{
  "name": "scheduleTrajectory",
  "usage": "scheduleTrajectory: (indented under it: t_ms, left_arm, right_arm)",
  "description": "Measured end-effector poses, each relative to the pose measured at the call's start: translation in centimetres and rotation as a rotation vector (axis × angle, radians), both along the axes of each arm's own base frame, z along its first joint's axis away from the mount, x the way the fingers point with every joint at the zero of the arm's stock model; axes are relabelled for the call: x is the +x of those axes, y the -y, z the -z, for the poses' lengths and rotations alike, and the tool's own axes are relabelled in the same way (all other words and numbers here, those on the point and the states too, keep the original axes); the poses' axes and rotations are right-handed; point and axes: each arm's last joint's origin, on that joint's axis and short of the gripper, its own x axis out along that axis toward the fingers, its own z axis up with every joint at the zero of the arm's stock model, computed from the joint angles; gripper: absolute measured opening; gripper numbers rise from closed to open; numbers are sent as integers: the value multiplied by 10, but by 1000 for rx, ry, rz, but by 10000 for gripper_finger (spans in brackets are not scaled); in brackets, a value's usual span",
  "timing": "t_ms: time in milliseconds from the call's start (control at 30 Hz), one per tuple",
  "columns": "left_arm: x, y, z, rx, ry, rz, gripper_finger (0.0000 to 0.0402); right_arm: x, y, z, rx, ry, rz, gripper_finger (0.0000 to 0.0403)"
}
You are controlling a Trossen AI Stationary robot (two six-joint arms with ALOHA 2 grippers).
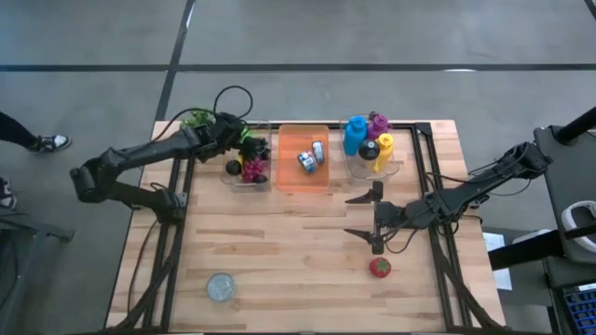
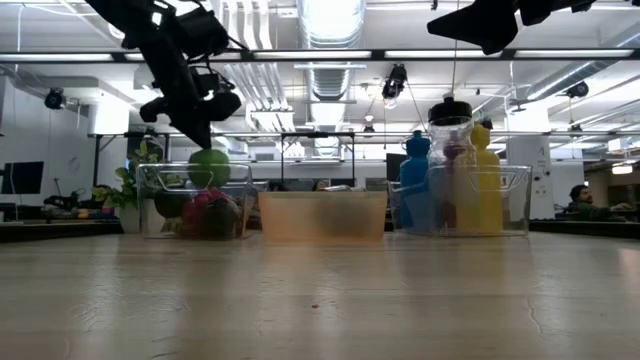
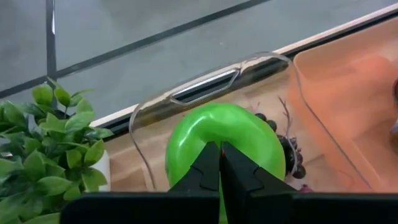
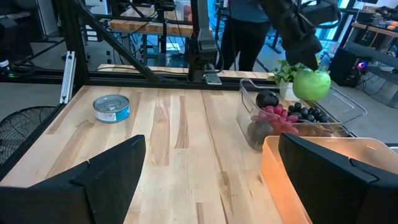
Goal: Pick & Place Food Item
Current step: Put the green apple into the left transparent bin, then put the yellow and blue tuna can into the orange bin
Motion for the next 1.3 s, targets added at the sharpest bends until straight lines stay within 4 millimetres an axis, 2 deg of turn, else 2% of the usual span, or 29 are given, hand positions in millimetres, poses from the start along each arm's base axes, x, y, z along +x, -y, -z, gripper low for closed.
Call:
scheduleTrajectory:
  t_ms: [400, 900, 1100, 1300]
  left_arm:
    - [-3, -1, 16, 8, -1, -12, 4]
    - [-3, -1, 16, 7, 6, -19, 106]
    - [-3, -1, 15, 8, 7, -17, 123]
    - [-1, 0, 10, -20, 46, 20, 122]
  right_arm:
    - [0, 0, 0, 0, 0, 0, 366]
    - [0, 0, 0, 0, 0, 0, 366]
    - [0, 0, 0, 0, 0, 0, 366]
    - [0, 0, 0, 0, 0, 0, 366]
